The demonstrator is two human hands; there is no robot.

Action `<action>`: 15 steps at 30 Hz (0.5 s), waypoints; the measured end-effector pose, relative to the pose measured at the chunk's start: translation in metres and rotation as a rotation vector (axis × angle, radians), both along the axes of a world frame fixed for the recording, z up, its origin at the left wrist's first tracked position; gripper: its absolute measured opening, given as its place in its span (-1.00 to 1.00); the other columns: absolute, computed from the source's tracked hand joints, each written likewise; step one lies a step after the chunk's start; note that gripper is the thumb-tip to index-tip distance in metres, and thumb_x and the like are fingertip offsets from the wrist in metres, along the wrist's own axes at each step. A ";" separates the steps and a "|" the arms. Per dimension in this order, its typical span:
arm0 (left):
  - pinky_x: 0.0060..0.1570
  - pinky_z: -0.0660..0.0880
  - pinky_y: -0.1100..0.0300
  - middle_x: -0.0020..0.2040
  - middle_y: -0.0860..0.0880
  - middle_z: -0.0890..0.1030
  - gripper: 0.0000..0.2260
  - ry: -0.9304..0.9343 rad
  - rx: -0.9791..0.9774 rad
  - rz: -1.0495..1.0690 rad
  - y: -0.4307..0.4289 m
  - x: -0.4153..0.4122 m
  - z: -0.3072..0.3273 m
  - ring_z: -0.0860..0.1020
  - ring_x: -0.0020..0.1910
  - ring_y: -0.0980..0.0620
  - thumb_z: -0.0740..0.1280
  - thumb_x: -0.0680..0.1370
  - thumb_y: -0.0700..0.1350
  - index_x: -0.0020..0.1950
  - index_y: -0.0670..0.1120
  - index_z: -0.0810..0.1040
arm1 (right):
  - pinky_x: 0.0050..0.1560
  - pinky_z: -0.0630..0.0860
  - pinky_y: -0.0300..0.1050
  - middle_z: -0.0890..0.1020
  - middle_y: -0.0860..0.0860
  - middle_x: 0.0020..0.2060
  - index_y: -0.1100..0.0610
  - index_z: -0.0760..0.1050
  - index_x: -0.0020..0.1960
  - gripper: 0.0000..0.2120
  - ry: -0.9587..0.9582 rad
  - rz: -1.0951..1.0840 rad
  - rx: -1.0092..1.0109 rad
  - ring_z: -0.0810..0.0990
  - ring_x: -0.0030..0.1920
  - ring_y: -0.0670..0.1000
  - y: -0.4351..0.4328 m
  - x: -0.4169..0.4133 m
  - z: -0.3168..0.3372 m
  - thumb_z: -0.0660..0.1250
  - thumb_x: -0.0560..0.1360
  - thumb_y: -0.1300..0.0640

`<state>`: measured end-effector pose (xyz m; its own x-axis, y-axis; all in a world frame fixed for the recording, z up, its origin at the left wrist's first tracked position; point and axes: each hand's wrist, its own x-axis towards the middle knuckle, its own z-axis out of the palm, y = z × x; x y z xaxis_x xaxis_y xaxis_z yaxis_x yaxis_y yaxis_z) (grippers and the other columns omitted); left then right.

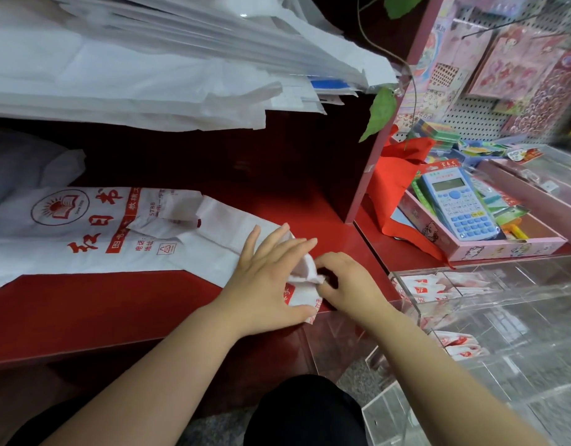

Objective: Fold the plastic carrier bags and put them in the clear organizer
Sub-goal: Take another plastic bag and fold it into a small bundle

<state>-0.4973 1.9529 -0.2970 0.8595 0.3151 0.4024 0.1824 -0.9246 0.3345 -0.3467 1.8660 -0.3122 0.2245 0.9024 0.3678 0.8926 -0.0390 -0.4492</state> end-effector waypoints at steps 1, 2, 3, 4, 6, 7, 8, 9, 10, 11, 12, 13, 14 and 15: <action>0.29 -0.50 0.27 0.41 0.21 0.16 -0.22 0.022 0.021 0.021 0.003 0.002 -0.004 -0.20 0.37 0.36 0.13 0.28 0.31 0.48 0.13 0.08 | -0.14 0.38 -0.34 0.57 -0.09 -0.22 0.13 0.52 -0.10 -0.82 0.155 -0.007 -0.022 0.47 -0.14 -0.07 -0.004 0.001 0.000 0.26 0.37 0.35; 0.31 -0.46 0.27 0.40 0.16 0.25 -0.26 0.013 0.024 0.040 0.005 0.001 -0.007 -0.09 0.39 0.34 0.12 0.30 0.29 0.46 0.10 0.18 | -0.05 0.39 -0.35 0.56 -0.15 -0.20 0.06 0.49 -0.08 -0.74 0.278 -0.015 -0.039 0.50 -0.10 -0.12 -0.008 0.000 0.003 0.29 0.38 0.39; 0.35 -0.36 0.24 0.32 0.09 0.39 -0.34 -0.021 0.020 0.051 0.005 0.000 -0.008 0.08 0.38 0.27 0.13 0.32 0.26 0.39 0.07 0.31 | -0.01 0.39 -0.38 0.56 -0.19 -0.20 -0.01 0.46 -0.08 -0.67 0.356 -0.023 -0.030 0.52 -0.11 -0.20 -0.010 0.001 0.004 0.31 0.38 0.41; 0.37 -0.24 0.20 0.20 0.02 0.52 -0.43 -0.068 0.015 0.065 0.005 -0.001 -0.010 0.24 0.29 0.19 0.15 0.33 0.23 0.30 0.05 0.40 | 0.00 0.39 -0.41 0.57 -0.19 -0.21 -0.06 0.44 -0.10 -0.63 0.398 -0.031 -0.013 0.53 -0.12 -0.23 -0.012 0.002 0.005 0.33 0.38 0.41; 0.34 -0.03 0.14 0.02 -0.04 0.58 -0.57 -0.204 -0.001 0.151 0.006 -0.003 -0.018 0.35 0.13 0.09 0.21 0.36 0.16 0.17 0.02 0.39 | 0.00 0.39 -0.36 0.56 -0.19 -0.24 -0.07 0.45 -0.13 -0.66 0.402 -0.046 -0.001 0.53 -0.13 -0.18 -0.012 0.003 0.004 0.37 0.38 0.38; 0.30 0.07 0.14 0.01 -0.07 0.58 -0.57 -0.264 -0.017 0.211 0.004 -0.005 -0.020 0.36 0.09 0.07 0.27 0.36 0.14 0.16 -0.02 0.38 | 0.00 0.38 -0.31 0.55 -0.20 -0.26 -0.04 0.47 -0.14 -0.70 0.371 -0.053 0.001 0.53 -0.11 -0.10 -0.011 0.002 0.003 0.38 0.39 0.36; 0.24 0.19 0.15 0.01 -0.11 0.57 -0.54 -0.311 -0.043 0.276 0.001 -0.006 -0.019 0.36 0.08 0.05 0.36 0.33 0.10 0.15 -0.07 0.39 | -0.01 0.38 -0.28 0.54 -0.20 -0.28 -0.01 0.48 -0.15 -0.75 0.337 -0.062 0.010 0.52 -0.11 -0.04 -0.010 0.001 0.001 0.39 0.39 0.33; 0.15 0.30 0.17 0.01 -0.14 0.57 -0.50 -0.336 -0.070 0.332 -0.002 -0.008 -0.021 0.39 0.06 0.01 0.47 0.29 0.04 0.13 -0.12 0.43 | -0.05 0.37 -0.26 0.52 -0.19 -0.30 0.03 0.49 -0.15 -0.80 0.324 -0.080 0.025 0.50 -0.14 -0.02 -0.009 0.000 0.000 0.39 0.40 0.31; 0.09 0.35 0.15 0.01 -0.15 0.57 -0.46 -0.330 -0.069 0.359 -0.006 -0.009 -0.020 0.46 0.04 -0.03 0.56 0.23 -0.04 0.10 -0.17 0.47 | -0.10 0.37 -0.27 0.50 -0.17 -0.33 0.04 0.50 -0.17 -0.83 0.346 -0.103 0.039 0.49 -0.19 -0.06 -0.009 -0.001 0.001 0.38 0.42 0.30; 0.05 0.35 0.12 0.01 -0.14 0.58 -0.45 -0.286 -0.042 0.362 -0.010 -0.010 -0.019 0.53 0.02 -0.09 0.60 0.20 -0.09 0.10 -0.19 0.49 | -0.14 0.37 -0.30 0.49 -0.16 -0.35 0.02 0.48 -0.19 -0.82 0.397 -0.131 0.048 0.47 -0.24 -0.13 -0.008 -0.002 0.003 0.36 0.44 0.29; 0.07 0.34 0.10 0.07 -0.12 0.57 -0.46 -0.190 -0.021 0.342 -0.013 -0.012 -0.016 0.55 0.05 -0.13 0.59 0.24 -0.09 0.14 -0.19 0.49 | -0.13 0.39 -0.31 0.49 -0.15 -0.36 -0.02 0.47 -0.20 -0.79 0.455 -0.174 0.036 0.46 -0.28 -0.18 -0.006 -0.001 0.004 0.34 0.45 0.29; 0.19 0.30 0.12 0.18 -0.06 0.52 -0.48 -0.082 -0.036 0.319 -0.014 -0.013 -0.012 0.51 0.17 -0.12 0.51 0.36 -0.05 0.24 -0.15 0.44 | -0.05 0.42 -0.25 0.51 -0.14 -0.37 -0.06 0.45 -0.20 -0.77 0.517 -0.221 0.009 0.48 -0.27 -0.17 -0.003 0.001 0.005 0.34 0.45 0.27; 0.30 0.19 0.20 0.30 0.02 0.42 -0.52 0.007 -0.075 0.303 -0.013 -0.013 -0.011 0.39 0.30 -0.04 0.37 0.49 0.02 0.35 -0.08 0.35 | 0.08 0.43 -0.12 0.53 -0.14 -0.36 -0.09 0.44 -0.19 -0.77 0.566 -0.255 -0.023 0.52 -0.23 -0.13 0.000 0.004 0.006 0.34 0.44 0.24; 0.32 0.08 0.29 0.37 0.10 0.33 -0.55 0.085 -0.109 0.287 -0.010 -0.013 -0.013 0.27 0.37 0.07 0.23 0.56 0.07 0.41 0.00 0.26 | 0.20 0.39 0.01 0.56 -0.13 -0.35 -0.10 0.43 -0.18 -0.79 0.595 -0.287 -0.061 0.57 -0.16 -0.07 0.004 0.007 0.006 0.35 0.43 0.21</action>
<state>-0.5105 1.9428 -0.3103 0.7585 0.5866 0.2837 0.4617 -0.7911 0.4013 -0.3396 1.8699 -0.3064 0.6085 0.7915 0.0570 0.4430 -0.2792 -0.8520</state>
